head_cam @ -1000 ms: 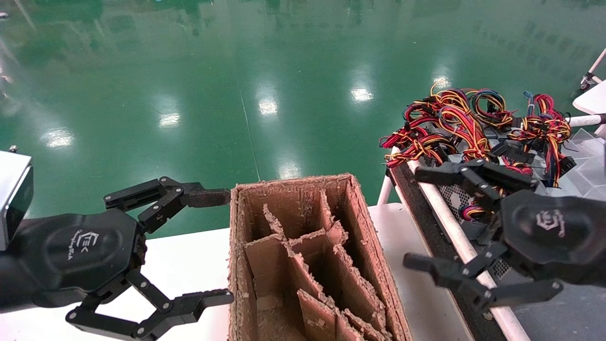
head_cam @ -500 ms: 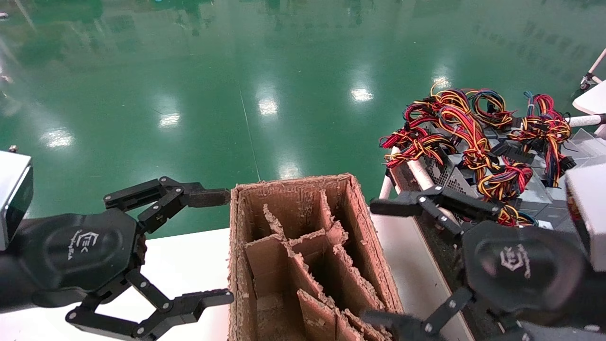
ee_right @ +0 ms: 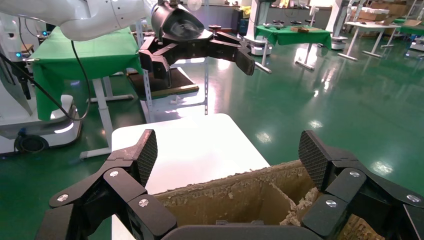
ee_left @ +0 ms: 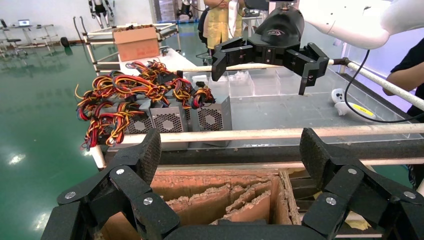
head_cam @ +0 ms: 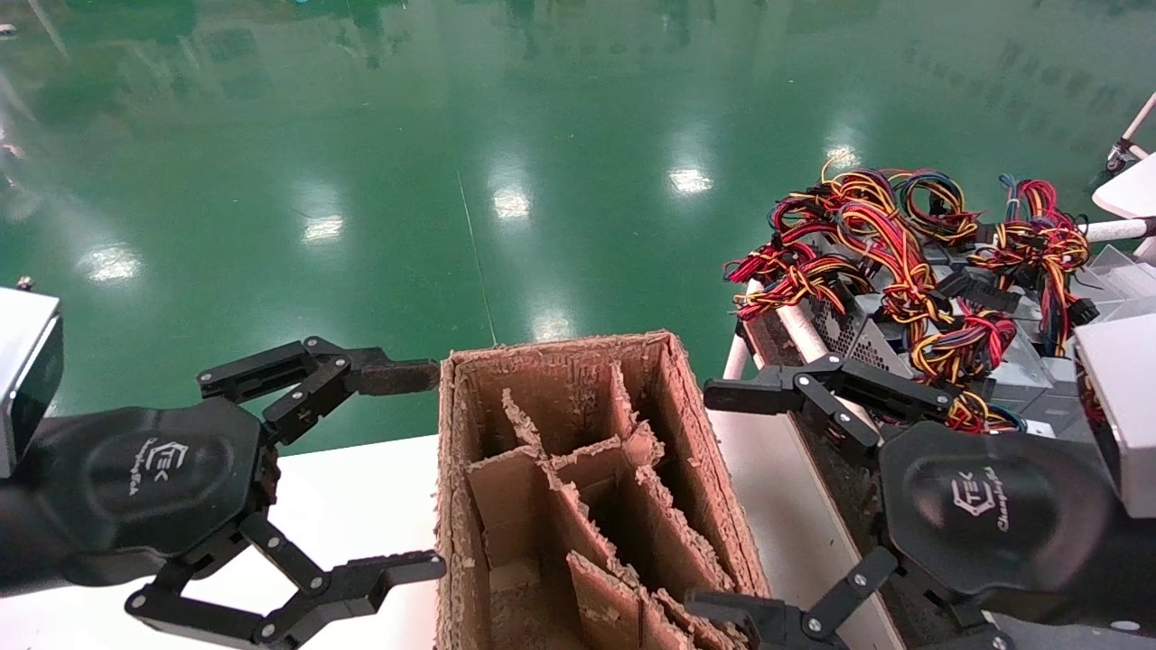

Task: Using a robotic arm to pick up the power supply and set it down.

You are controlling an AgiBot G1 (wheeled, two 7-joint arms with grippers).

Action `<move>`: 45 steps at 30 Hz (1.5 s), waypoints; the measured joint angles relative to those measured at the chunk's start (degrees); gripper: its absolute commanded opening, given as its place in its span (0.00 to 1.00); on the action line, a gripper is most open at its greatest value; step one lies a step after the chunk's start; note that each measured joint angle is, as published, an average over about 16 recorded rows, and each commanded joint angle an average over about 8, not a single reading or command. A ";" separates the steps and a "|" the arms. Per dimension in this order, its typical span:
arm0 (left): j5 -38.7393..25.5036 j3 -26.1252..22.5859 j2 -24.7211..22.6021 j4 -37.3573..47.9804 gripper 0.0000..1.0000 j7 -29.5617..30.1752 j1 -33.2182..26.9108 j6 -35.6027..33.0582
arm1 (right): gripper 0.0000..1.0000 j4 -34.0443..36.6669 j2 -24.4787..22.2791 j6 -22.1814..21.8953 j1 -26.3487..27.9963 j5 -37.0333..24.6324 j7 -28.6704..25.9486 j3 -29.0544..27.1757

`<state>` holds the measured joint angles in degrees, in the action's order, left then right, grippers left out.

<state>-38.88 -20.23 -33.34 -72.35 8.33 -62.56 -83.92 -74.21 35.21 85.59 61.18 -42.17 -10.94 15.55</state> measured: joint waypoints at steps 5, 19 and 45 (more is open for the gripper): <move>0.00 0.00 0.00 0.00 1.00 0.00 0.00 0.00 | 1.00 0.28 -0.09 0.02 0.15 0.10 0.10 0.19; 0.00 0.00 0.00 0.00 1.00 0.00 0.00 0.00 | 1.00 0.67 -0.19 0.07 0.36 0.28 0.23 0.47; -0.01 0.00 0.00 0.00 1.00 0.00 0.00 0.00 | 1.00 0.82 -0.26 0.11 0.46 0.38 0.31 0.60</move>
<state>-38.89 -20.23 -33.34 -72.35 8.33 -62.56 -83.92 -73.39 34.96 85.70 61.64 -41.79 -10.63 16.15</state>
